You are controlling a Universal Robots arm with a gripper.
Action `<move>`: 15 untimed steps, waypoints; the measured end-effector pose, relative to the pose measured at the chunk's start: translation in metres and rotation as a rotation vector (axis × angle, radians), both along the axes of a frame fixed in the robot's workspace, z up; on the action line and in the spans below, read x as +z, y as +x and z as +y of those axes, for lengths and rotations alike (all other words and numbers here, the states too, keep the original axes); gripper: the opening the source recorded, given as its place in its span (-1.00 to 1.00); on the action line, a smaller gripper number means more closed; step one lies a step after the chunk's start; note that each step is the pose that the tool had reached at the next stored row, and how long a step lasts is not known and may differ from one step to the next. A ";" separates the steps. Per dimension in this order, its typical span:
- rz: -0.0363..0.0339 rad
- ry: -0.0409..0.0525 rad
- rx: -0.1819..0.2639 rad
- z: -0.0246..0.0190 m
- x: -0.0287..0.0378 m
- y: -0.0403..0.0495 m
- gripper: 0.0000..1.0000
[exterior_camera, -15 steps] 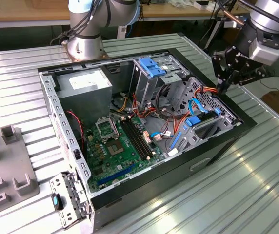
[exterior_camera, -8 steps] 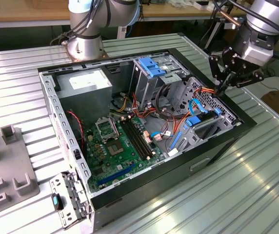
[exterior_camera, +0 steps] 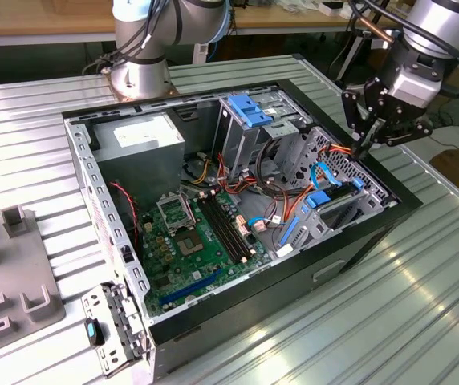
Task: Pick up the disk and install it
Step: 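Insert the first disk wire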
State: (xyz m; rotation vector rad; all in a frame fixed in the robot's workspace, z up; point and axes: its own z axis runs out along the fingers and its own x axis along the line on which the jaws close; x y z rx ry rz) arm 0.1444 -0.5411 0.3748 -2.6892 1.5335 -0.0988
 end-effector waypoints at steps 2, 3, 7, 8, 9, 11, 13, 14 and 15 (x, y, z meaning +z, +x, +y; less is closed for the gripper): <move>0.0000 -0.0002 -0.015 0.0000 0.0000 0.0000 -0.65; 0.0000 -0.0001 -0.015 0.0000 0.0000 0.0000 -0.65; -0.0001 -0.0002 -0.015 0.0000 0.0000 -0.0047 -0.65; -0.0004 -0.0001 -0.015 0.0000 -0.0001 -0.0089 -0.65; -0.0007 -0.0001 -0.015 0.0000 -0.0002 -0.0130 -0.65; -0.0009 0.0000 -0.018 -0.0001 -0.0008 -0.0187 -0.65; -0.0009 -0.0001 -0.048 -0.0001 -0.0013 -0.0188 -0.65; -0.0009 -0.0001 -0.079 -0.0001 -0.0016 -0.0188 -0.65; -0.0009 -0.0002 -0.114 -0.0001 -0.0020 -0.0188 -0.65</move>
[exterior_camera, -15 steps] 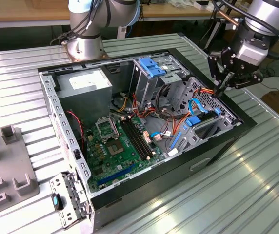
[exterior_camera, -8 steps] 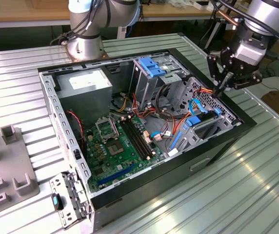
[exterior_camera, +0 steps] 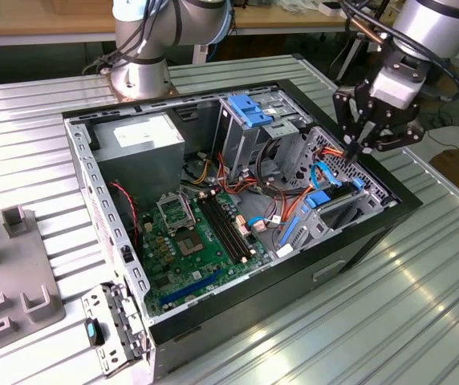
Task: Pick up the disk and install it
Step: 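Insert the first disk wire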
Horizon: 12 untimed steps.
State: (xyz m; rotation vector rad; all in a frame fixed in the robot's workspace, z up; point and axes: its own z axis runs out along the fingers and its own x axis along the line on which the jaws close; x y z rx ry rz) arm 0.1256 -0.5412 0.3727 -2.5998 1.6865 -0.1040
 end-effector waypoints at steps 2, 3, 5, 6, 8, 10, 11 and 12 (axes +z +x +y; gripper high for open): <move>0.0000 0.0000 -0.072 0.0000 -0.0009 0.0000 -0.65; 0.0000 -0.0001 -0.128 0.0000 -0.0016 0.0000 -0.65; 0.0000 0.0000 -0.208 0.0000 -0.0027 0.0000 -0.65; 0.0000 -0.0001 -0.259 0.0000 -0.0035 0.0000 -0.65; 0.0000 -0.0001 -0.297 0.0000 -0.0040 0.0000 -0.65; 0.0000 -0.0001 -0.324 -0.0001 -0.0042 0.0000 -0.65; 0.0000 -0.0003 -0.332 -0.0001 -0.0041 -0.0001 -0.65; 0.0000 -0.0002 -0.341 -0.0003 -0.0044 -0.0001 -0.65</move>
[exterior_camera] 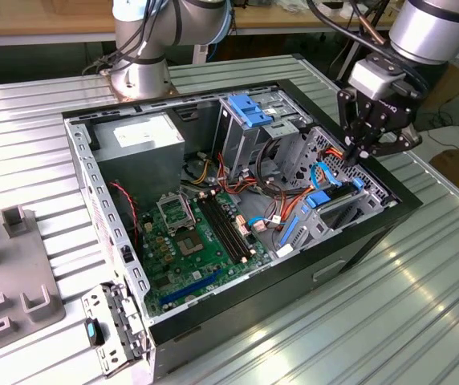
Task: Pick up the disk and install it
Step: 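Insert the first disk wire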
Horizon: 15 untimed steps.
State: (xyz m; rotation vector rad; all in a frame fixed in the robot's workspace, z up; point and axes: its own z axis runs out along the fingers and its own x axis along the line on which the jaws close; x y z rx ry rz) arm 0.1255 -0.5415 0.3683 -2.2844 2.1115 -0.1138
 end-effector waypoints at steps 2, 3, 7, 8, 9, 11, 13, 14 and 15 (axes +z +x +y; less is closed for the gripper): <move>0.0000 0.0001 -0.011 -0.0020 -0.0006 -0.0012 -0.65; 0.0000 0.0001 -0.012 -0.0037 -0.0007 -0.0021 -0.65; 0.0000 0.0002 -0.012 -0.0111 -0.0008 -0.0095 -0.65; -0.0001 0.0002 -0.012 -0.0111 -0.0008 -0.0095 -0.65; -0.0001 0.0009 -0.012 -0.0111 -0.0008 -0.0095 -0.65; 0.0000 0.0100 -0.012 -0.0114 -0.0008 -0.0097 -0.65; 0.0002 0.0424 -0.012 -0.0137 -0.0008 -0.0096 -0.65; 0.0002 0.0452 -0.012 -0.0152 -0.0008 -0.0095 -0.65; 0.0003 0.0624 -0.012 -0.0177 -0.0008 -0.0095 -0.65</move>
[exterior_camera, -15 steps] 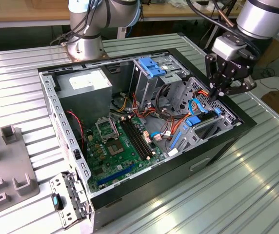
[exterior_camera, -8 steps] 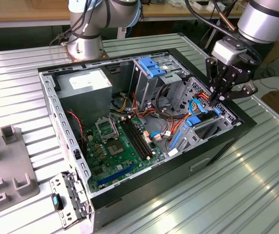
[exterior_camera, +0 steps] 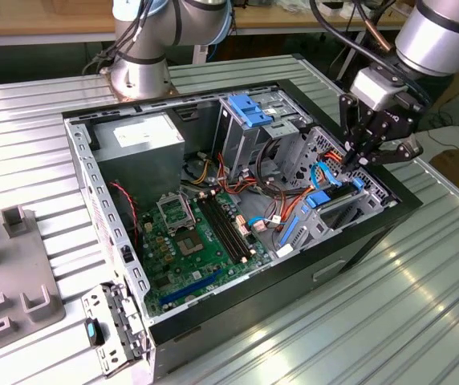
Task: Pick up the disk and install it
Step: 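Insert the first disk wire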
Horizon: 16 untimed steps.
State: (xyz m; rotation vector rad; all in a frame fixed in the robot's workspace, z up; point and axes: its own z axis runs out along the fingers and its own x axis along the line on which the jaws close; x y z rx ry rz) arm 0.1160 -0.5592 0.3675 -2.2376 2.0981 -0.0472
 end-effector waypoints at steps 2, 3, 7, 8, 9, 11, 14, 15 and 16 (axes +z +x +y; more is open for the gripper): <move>0.0000 0.0253 0.000 -0.0038 0.0000 0.0000 -0.65; 0.0000 0.0429 0.000 -0.0070 0.0000 0.0000 -0.65; 0.0000 0.0608 -0.002 -0.0224 -0.0004 0.0000 -0.65; -0.0001 0.0617 -0.003 -0.0241 -0.0044 -0.0002 -0.65; -0.0001 0.0626 -0.004 -0.0245 -0.0060 -0.0004 -0.65; -0.0001 0.0847 -0.004 -0.0245 -0.0074 -0.0006 -0.65; -0.0001 0.1047 -0.007 -0.0271 -0.0113 -0.0007 -0.65; -0.0002 0.1047 -0.008 -0.0274 -0.0134 -0.0007 -0.65; -0.0003 0.1050 -0.009 -0.0275 -0.0142 -0.0007 -0.65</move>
